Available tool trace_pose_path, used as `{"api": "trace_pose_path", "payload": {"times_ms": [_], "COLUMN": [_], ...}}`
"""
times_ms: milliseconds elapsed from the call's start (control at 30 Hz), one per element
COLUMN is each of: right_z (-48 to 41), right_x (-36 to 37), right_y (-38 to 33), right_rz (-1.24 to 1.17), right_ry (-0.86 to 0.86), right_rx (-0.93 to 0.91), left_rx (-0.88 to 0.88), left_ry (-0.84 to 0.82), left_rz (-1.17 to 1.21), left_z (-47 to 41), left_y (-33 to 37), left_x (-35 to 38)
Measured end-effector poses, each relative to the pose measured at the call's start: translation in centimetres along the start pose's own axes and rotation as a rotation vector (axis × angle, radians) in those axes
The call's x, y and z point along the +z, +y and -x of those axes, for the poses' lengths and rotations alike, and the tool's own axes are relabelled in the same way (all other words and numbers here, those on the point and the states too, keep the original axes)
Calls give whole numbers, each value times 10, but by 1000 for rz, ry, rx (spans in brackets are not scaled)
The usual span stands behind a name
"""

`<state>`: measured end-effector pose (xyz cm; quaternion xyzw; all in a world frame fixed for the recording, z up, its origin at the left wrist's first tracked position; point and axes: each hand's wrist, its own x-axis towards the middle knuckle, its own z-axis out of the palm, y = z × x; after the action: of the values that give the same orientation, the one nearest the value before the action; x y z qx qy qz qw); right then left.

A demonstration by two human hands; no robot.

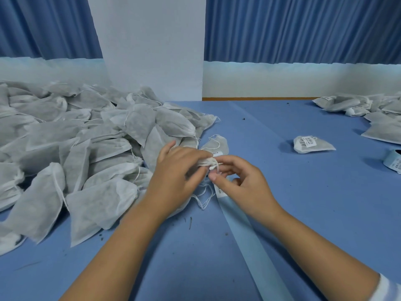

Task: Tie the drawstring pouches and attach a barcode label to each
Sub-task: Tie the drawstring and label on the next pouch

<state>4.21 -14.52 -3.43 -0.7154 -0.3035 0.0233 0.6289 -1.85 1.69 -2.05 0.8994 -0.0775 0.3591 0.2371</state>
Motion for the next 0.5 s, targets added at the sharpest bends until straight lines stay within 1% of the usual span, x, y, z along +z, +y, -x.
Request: {"api": "trace_pose_path", "payload": {"times_ms": [100,200,267,300,333,400,433,500], "right_z": [-2,-6,-6,-6,-7,-7,-8,-7], "right_x": [-5,-15,-18,-19,-19,-19,-19,-19], "right_y": [-3,-6,-7,-7,-6,-6,-5,-2], "right_rz": [-65,-64,-113,-130,-129,-92,-62,16], "right_ry": [-41,-147,-189,-180,-151,-69,-36,18], "right_rx": [41,104,157,151,112,-8,-61,-132], "left_rx": [55,58,58,46,16,-108,-197,-341], "left_ry": [42,103,91,37,-56,-263,-322,-336], "left_rz": [-70,-149,-148,-102,-20,228,363,591], "left_z": [-1,-3,-3,-2,-1,1,1,1], "left_y": [0,-3,-3,-1,2,10,15,24], "left_x": [-2,-7,-10,-10,-9,-5,-4,-2]}}
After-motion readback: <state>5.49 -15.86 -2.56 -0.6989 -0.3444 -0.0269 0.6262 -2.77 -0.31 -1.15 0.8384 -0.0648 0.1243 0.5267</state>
